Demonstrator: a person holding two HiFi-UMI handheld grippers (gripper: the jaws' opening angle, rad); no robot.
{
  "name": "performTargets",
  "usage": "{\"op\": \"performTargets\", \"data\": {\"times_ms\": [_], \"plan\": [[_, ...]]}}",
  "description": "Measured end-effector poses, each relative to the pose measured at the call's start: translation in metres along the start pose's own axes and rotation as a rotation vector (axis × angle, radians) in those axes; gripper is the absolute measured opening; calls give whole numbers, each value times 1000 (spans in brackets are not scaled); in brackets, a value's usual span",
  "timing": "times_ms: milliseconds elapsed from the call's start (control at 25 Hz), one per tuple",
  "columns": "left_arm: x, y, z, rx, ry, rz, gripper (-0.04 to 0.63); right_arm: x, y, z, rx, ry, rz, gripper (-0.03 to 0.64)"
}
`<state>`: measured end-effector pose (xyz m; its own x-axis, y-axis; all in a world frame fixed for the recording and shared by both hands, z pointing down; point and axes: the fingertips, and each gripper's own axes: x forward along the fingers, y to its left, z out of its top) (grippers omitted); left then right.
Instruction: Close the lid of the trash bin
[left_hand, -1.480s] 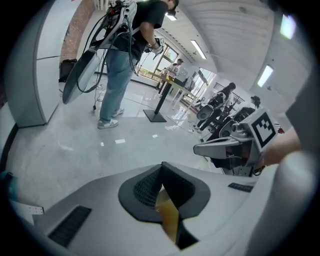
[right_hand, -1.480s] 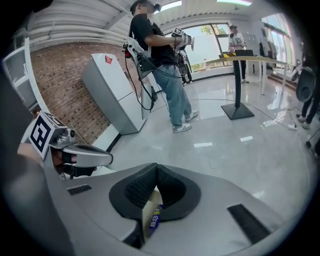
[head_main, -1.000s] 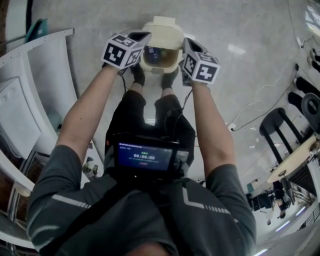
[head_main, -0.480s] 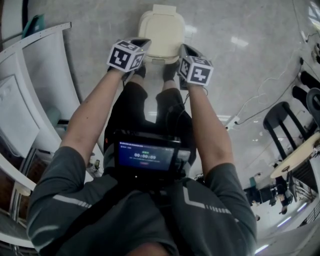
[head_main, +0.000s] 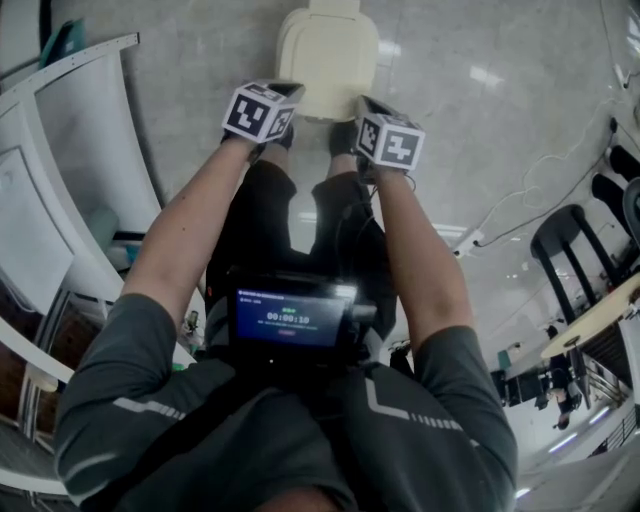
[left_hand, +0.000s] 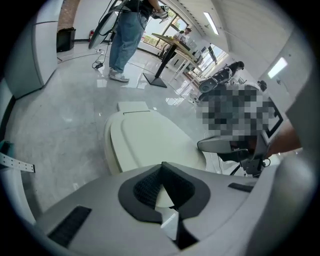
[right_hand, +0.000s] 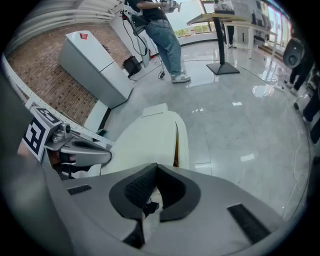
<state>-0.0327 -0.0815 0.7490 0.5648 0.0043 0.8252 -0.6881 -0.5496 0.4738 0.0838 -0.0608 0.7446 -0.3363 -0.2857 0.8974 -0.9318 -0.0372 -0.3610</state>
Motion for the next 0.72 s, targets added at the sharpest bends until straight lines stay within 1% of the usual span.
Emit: {"op": "performTargets", "data": {"times_ms": [120,240,440,640,720], "plan": [[7,1,-5,-4,4,12,3,8,1,-12,-50,44,4,11],[19,4,-13,-9,22,16,3,19,-3,-20,-33,70,13,11],[29,5,-26,59,70,34,3,32,-7,-33,-17,106,24,11],[47,6,-28,139,62,34,3,51,-15,-38,-12,111,44,11],[50,7,-31,135,72,34,3,52,-17,-41,-18,116,38,11]]}}
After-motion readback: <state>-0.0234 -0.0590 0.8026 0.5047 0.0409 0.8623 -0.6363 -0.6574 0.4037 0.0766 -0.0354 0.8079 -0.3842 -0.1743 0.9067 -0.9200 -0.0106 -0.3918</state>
